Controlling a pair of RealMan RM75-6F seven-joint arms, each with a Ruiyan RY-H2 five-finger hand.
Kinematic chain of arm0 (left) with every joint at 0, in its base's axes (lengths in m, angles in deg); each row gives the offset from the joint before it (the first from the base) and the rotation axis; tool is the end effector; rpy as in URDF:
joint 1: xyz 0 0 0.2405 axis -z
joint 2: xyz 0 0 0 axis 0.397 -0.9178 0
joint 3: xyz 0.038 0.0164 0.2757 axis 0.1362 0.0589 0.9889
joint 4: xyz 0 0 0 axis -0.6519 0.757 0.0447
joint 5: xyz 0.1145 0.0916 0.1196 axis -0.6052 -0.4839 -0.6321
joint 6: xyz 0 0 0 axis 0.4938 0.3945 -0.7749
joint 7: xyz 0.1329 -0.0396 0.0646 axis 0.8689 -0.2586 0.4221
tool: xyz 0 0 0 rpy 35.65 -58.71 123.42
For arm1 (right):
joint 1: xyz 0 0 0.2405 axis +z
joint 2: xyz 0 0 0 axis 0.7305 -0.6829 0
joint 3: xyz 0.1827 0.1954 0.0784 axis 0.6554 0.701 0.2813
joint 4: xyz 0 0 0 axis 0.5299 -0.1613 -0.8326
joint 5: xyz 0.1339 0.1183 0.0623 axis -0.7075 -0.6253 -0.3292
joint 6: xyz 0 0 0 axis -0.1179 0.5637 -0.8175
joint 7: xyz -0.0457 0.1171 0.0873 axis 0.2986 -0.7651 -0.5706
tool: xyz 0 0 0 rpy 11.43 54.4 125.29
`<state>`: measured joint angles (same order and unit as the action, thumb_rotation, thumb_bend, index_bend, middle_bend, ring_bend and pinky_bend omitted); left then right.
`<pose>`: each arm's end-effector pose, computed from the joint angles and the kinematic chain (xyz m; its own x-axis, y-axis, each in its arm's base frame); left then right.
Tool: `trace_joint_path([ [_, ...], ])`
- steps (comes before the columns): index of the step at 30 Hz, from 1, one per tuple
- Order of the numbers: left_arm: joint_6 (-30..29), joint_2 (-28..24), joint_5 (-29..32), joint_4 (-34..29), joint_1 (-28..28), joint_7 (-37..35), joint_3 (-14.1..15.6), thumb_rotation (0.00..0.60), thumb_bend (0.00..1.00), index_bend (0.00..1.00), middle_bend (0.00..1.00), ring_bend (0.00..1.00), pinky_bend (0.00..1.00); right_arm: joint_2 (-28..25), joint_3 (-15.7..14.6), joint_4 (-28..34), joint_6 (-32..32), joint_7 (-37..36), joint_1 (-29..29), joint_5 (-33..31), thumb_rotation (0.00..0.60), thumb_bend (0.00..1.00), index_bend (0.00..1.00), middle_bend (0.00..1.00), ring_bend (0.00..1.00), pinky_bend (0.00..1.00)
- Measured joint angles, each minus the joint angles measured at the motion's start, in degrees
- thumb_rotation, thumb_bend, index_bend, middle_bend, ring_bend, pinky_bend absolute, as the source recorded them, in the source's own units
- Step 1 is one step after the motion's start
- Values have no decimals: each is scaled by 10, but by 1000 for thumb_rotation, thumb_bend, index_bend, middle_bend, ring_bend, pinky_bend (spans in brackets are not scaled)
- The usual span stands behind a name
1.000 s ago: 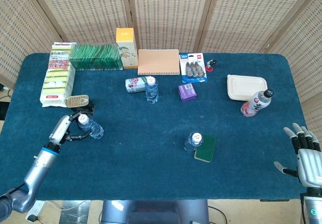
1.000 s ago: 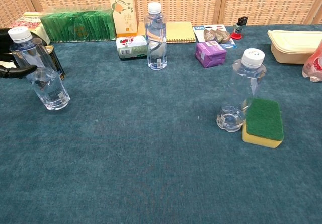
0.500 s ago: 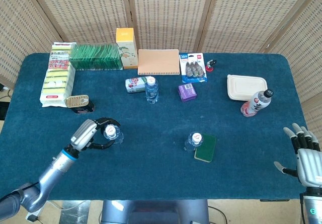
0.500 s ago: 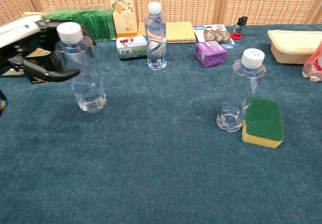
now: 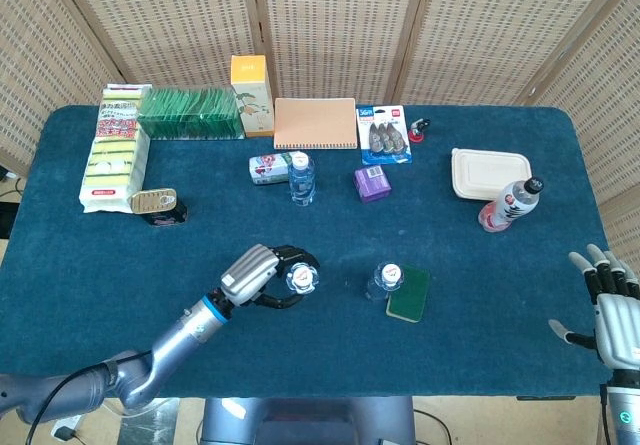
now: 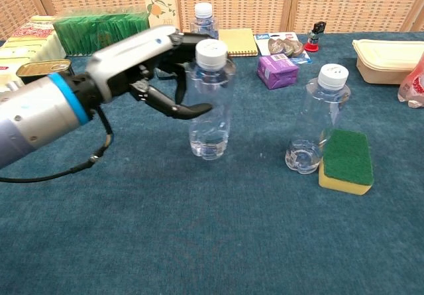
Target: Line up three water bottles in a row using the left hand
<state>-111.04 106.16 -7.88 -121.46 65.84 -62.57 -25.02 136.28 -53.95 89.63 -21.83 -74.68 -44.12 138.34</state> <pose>-0.0962 0.3157 -0.0358 -0.0111 0.4583 0.8887 0.7562 -0.5776 0.3073 -0.3303 -0.1879 0.2053 0.3847 0.0320 0.9225 -0.9182 0.1152 0.3790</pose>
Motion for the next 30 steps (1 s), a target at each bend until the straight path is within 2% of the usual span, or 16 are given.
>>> trace_joint_path([
  [9, 38, 60, 43, 33, 35, 37, -19, 600, 393, 553, 506, 395, 569, -6, 5, -4, 6, -16, 0, -11, 600, 0, 133, 42, 0, 0],
  [20, 34, 95, 49, 94, 44, 9, -8, 600, 377, 549, 502, 392, 545, -8, 5, -10, 11, -25, 2, -13, 600, 0, 133, 42, 0, 0],
  [22, 32, 96, 46, 96, 45, 0, -4, 600, 371, 489, 455, 359, 499, -8, 5, -9, 12, -24, 2, -13, 600, 0, 133, 42, 0, 0],
  [24, 32, 95, 44, 97, 46, -12, -1, 600, 369, 335, 347, 280, 435, -8, 5, -9, 13, -23, 3, -13, 600, 0, 133, 42, 0, 0],
  [30, 21, 88, 38, 106, 47, -42, 7, 600, 350, 70, 154, 142, 309, -7, 5, -9, 13, -21, 3, -15, 598, 0, 133, 42, 0, 0],
])
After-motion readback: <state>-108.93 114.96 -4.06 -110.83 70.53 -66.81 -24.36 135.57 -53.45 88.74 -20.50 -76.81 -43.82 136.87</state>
